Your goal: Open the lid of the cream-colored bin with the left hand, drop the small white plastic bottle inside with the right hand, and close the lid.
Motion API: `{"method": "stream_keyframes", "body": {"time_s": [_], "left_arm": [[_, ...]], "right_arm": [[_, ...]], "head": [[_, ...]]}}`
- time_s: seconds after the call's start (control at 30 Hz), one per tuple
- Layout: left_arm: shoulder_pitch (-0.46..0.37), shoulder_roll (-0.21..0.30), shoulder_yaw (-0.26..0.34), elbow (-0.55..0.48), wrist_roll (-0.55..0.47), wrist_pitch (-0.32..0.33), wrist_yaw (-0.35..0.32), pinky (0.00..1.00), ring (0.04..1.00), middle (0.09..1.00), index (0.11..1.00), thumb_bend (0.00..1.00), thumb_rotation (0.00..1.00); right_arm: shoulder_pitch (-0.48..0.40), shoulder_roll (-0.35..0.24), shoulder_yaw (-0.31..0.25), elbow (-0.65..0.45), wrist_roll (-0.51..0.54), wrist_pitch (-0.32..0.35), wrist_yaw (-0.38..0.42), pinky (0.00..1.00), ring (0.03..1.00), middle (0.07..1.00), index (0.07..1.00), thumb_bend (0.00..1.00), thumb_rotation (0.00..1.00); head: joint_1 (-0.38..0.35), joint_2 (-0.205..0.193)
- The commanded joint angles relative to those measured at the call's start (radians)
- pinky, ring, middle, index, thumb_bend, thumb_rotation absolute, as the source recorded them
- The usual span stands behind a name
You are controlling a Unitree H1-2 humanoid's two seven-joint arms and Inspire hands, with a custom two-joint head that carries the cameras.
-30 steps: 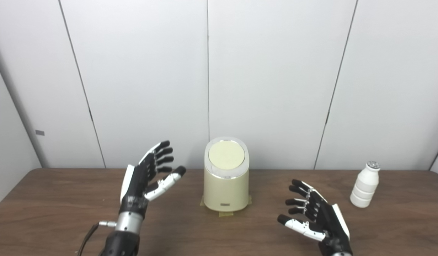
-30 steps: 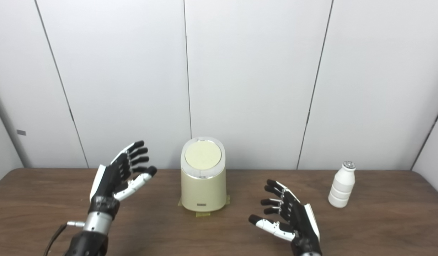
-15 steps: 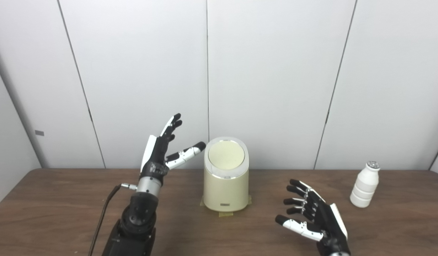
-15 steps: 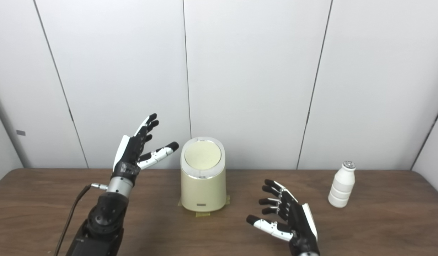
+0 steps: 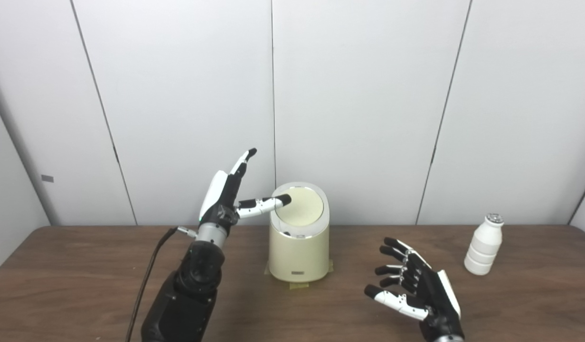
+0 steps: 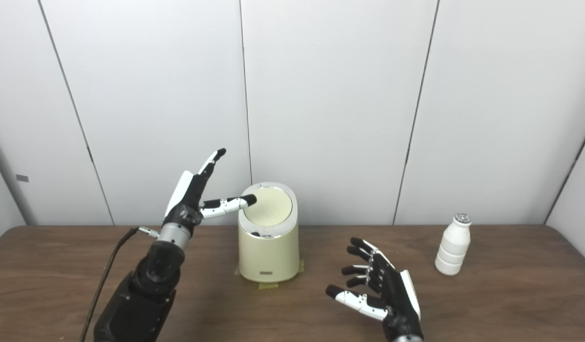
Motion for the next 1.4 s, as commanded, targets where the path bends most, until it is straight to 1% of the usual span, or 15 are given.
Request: {"method": "stream_keyframes", "body": {"time_s": [0.0, 0.2, 0.33, 0.53, 0.6, 0.73, 0.87, 0.97, 1.2, 1.3, 1.37], "left_arm": [[-0.078, 0.006, -0.010, -0.020, 0.029, -0.021, 0.032, 1.00, 1.000, 1.000, 1.000, 1.00, 0.38], [-0.089, 0.017, -0.053, -0.004, 0.084, -0.029, 0.040, 1.00, 1.000, 1.000, 1.000, 0.98, 0.38], [-0.102, 0.020, -0.067, 0.010, 0.101, -0.024, 0.037, 1.00, 1.000, 1.000, 1.000, 0.97, 0.34], [-0.126, 0.017, -0.078, 0.044, 0.090, -0.020, 0.013, 1.00, 1.000, 1.000, 1.000, 0.95, 0.27], [-0.135, 0.017, -0.084, 0.057, 0.094, -0.021, 0.013, 1.00, 1.000, 1.000, 1.000, 0.96, 0.27], [-0.150, 0.014, -0.092, 0.087, 0.100, -0.023, 0.025, 1.00, 1.000, 1.000, 1.000, 0.94, 0.24], [-0.169, 0.012, -0.105, 0.134, 0.120, -0.044, 0.055, 1.00, 1.000, 1.000, 1.000, 0.92, 0.23], [-0.181, 0.013, -0.121, 0.155, 0.140, -0.044, 0.069, 1.00, 1.000, 1.000, 1.000, 0.91, 0.21], [-0.189, 0.037, -0.195, 0.150, 0.236, -0.012, 0.071, 1.00, 1.000, 1.000, 1.000, 0.90, 0.18], [-0.193, 0.066, -0.256, 0.104, 0.312, 0.047, 0.020, 1.00, 1.000, 1.000, 1.000, 0.92, 0.16], [-0.196, 0.080, -0.286, 0.084, 0.347, 0.071, -0.002, 1.00, 1.000, 1.000, 1.000, 0.93, 0.15]], "right_arm": [[-0.036, 0.004, 0.001, -0.035, -0.002, -0.029, -0.006, 0.48, 0.605, 0.792, 0.801, 0.74, 0.21], [-0.037, 0.008, -0.007, -0.038, 0.010, -0.026, -0.013, 0.50, 0.619, 0.793, 0.799, 0.75, 0.22], [-0.037, 0.004, -0.001, -0.040, -0.003, -0.029, -0.014, 0.48, 0.618, 0.794, 0.804, 0.75, 0.24], [-0.037, 0.013, 0.000, -0.041, 0.000, -0.028, -0.016, 0.47, 0.610, 0.795, 0.802, 0.75, 0.24], [-0.037, 0.014, 0.000, -0.042, -0.001, -0.029, -0.016, 0.47, 0.608, 0.795, 0.802, 0.75, 0.24], [-0.037, 0.016, 0.000, -0.040, -0.002, -0.031, -0.018, 0.48, 0.618, 0.795, 0.802, 0.76, 0.25], [-0.040, 0.016, 0.000, -0.033, 0.001, -0.044, -0.016, 0.48, 0.615, 0.794, 0.803, 0.74, 0.23], [-0.039, 0.017, 0.001, -0.037, -0.001, -0.040, -0.018, 0.48, 0.617, 0.795, 0.802, 0.75, 0.24], [-0.036, 0.024, 0.002, -0.053, -0.001, -0.030, -0.019, 0.48, 0.618, 0.794, 0.800, 0.76, 0.25], [-0.036, 0.023, 0.005, -0.052, -0.013, -0.034, -0.022, 0.49, 0.616, 0.793, 0.798, 0.75, 0.25], [-0.036, 0.023, 0.006, -0.051, -0.018, -0.036, -0.024, 0.48, 0.615, 0.792, 0.796, 0.75, 0.25]], "head": [[-0.003, 0.001], [-0.006, 0.002], [-0.011, 0.001], [-0.014, 0.005], [-0.017, 0.007], [-0.020, 0.008], [-0.023, 0.008], [-0.024, 0.009], [-0.024, 0.013], [-0.024, 0.013], [-0.024, 0.013]]}}
